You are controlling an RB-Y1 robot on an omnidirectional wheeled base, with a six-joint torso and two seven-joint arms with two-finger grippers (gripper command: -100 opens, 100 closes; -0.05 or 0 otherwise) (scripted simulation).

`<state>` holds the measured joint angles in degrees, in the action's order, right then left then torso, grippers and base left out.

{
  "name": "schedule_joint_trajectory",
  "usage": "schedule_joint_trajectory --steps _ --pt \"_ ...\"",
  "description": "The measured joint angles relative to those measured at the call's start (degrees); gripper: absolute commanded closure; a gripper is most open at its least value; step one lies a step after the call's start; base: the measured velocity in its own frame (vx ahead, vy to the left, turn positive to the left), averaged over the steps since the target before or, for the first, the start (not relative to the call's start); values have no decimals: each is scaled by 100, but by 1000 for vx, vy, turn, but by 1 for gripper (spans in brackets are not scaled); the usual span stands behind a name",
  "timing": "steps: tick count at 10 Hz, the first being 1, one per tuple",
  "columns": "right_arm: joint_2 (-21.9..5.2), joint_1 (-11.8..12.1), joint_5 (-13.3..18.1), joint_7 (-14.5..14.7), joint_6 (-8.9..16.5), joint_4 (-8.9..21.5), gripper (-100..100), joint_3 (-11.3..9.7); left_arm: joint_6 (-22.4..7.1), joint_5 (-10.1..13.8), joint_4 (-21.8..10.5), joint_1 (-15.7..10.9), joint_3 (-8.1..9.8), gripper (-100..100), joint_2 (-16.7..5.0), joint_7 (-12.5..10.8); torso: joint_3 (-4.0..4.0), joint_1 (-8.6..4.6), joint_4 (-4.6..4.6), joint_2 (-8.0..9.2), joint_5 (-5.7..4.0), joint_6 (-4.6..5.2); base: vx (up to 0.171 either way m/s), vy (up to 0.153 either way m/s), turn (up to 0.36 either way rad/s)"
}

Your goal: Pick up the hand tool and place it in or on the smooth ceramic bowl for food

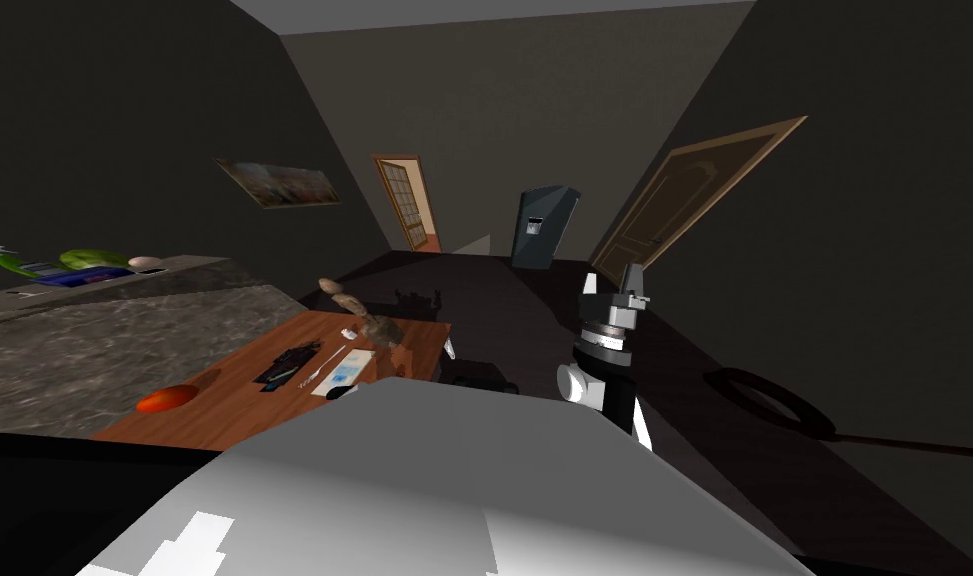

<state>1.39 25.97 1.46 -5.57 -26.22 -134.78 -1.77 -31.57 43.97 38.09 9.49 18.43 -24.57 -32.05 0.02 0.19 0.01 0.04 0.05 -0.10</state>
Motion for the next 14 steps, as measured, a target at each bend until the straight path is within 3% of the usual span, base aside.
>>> schedule_joint_trajectory --steps 1,2,7,8,12,13,14 --pt "0 0 0 0 0 0 0 0 -44 -43 57 25 -5 0 8 -100 -1 -16 0 -1 -4 2 0 0 0" --pt "1 0 0 0 0 0 0 -1 -40 -38 50 22 -4 -100 7 -90 -1 -21 0 -1 -6 1 25 49 53" --pt "0 0 0 0 0 0 0 0 357 -242 -218 -71 -22 -100 355 16 -7 2 -3 -13 -1 1 28 60 30" --pt "0 0 0 0 0 0 0 0 372 -256 -216 -70 -23 100 365 4 -5 -10 -2 -8 -3 2 0 0 0" --pt "1 0 0 0 0 0 0 -1 364 -251 -218 -70 -24 100 371 2 -3 -12 -1 -5 -5 3 0 0 0" --pt "1 0 0 0 0 0 0 -1 364 -252 -217 -70 -25 0 371 3 -3 -13 -1 -4 -5 3 0 0 0" --pt "1 0 0 0 0 0 0 -1 364 -252 -217 -70 -25 100 371 3 -3 -13 -1 -4 -6 3 -40 -68 -86"
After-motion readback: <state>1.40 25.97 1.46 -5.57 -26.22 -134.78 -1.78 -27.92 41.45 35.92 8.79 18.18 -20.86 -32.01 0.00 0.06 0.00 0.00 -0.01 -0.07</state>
